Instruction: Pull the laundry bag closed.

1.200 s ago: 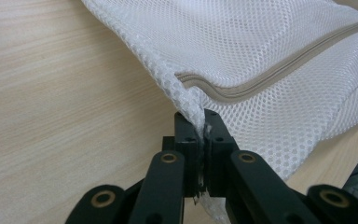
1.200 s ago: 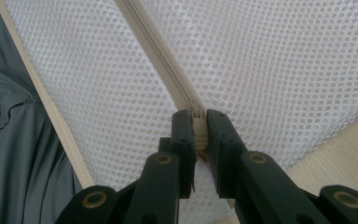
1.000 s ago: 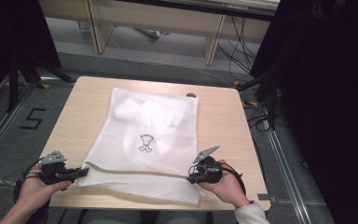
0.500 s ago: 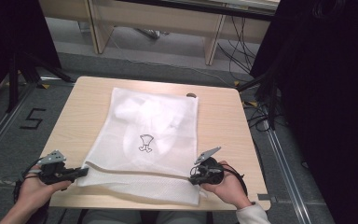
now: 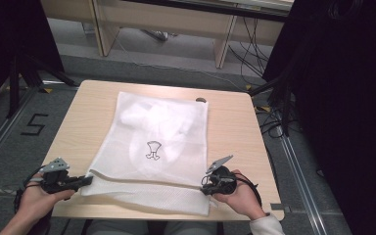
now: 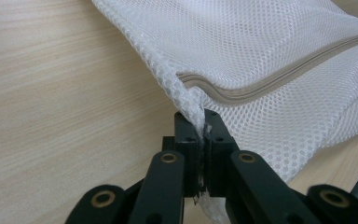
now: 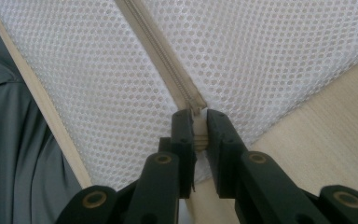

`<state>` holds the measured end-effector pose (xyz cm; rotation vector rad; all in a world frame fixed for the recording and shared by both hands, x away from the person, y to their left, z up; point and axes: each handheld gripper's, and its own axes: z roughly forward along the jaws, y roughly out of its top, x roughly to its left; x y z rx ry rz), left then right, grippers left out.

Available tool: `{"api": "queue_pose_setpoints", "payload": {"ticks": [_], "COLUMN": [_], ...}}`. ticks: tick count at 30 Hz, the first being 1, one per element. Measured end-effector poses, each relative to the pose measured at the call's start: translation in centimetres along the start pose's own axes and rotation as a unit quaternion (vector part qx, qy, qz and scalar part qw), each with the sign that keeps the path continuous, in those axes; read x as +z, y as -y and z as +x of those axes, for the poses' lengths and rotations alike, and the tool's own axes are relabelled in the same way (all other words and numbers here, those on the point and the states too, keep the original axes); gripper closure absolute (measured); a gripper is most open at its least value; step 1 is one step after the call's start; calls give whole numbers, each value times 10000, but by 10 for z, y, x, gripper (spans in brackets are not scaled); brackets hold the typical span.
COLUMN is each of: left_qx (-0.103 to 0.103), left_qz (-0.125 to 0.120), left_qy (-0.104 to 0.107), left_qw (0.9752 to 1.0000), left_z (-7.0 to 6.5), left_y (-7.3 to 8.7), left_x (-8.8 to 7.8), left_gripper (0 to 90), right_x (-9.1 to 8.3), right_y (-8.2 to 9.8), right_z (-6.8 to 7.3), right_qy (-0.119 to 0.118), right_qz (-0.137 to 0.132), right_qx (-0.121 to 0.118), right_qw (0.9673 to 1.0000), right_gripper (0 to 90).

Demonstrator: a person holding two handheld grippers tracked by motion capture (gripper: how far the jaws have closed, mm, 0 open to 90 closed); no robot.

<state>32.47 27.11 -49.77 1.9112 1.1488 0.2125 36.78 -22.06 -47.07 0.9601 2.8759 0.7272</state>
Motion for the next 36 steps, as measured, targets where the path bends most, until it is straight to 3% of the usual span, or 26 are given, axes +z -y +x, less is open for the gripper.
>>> {"api": "queue_pose_setpoints", "payload": {"ticks": [6, 8, 15, 16, 19, 20, 22, 23, 24, 25, 26, 27, 28, 29, 31, 33, 34, 36], "left_qx": [-3, 28, 122, 309, 276, 116, 275, 127, 128, 357, 205, 218, 290, 169, 186, 178, 273, 266], "left_qz": [79, 119, 235, 429, 398, 233, 278, 46, -21, 49, -131, -195, -153, -302, -312, -322, -336, -370], "left_qy": [28, 11, -35, -42, -113, -134, -225, -252, -299, -315, -373, -449, -505, -528, -545, -512, -519, -490], "left_qw": [10000, 9999, 9996, 9986, 9988, 9996, 9990, 9996, 9995, 9989, 9990, 9986, 9982, 9980, 9979, 9980, 9977, 9978], "left_z": [0, 0, -1, 1, 1, -1, 2, 0, 0, 3, 1, 1, 2, 1, 2, 1, 0, -1], "left_y": [1, 1, 2, 1, 2, 2, 1, 2, 1, 1, 1, 0, 0, 0, -1, -2, -2, -3], "left_x": [2, 2, 3, 1, 2, 4, 1, 4, 3, 0, 2, 2, 0, 0, 0, 1, 1, 1], "left_gripper": [856, 851, 798, 785, 689, 656, 580, 546, 513, 479, 453, 434, 413, 401, 360, 344, 339, 335], "right_x": [1, 0, 1, 1, 0, 0, -1, -1, -2, -3, -3, -3, -2, -6, -8, -10, -10, -13], "right_y": [0, 1, 3, 4, 3, 3, 3, 3, 2, 2, 2, 2, 2, 2, 2, 2, 2, 2], "right_z": [0, 2, -1, 0, -2, -1, -3, -3, -4, -5, -7, -8, -6, -8, -11, -11, -12, -12], "right_qy": [-16, -33, -39, -42, -17, -30, 9, 51, 45, 27, 71, 69, 162, 226, 234, 231, 260, 288], "right_qz": [34, 55, -44, -63, -142, -189, -259, -329, -377, -430, -576, -630, -844, -739, -976, -1189, -1309, -1343], "right_qx": [3, 184, 151, 225, 198, 210, 218, 235, 242, 232, 210, 266, 506, 545, 585, 801, 848, 1023], "right_qw": [10000, 9998, 9999, 9997, 9997, 9996, 9994, 9992, 9990, 9988, 9981, 9976, 9950, 9955, 9932, 9894, 9874, 9852], "right_gripper": [820, 819, 754, 743, 686, 673, 622, 594, 581, 567, 543, 528, 510, 496, 471, 460, 446, 435]}}
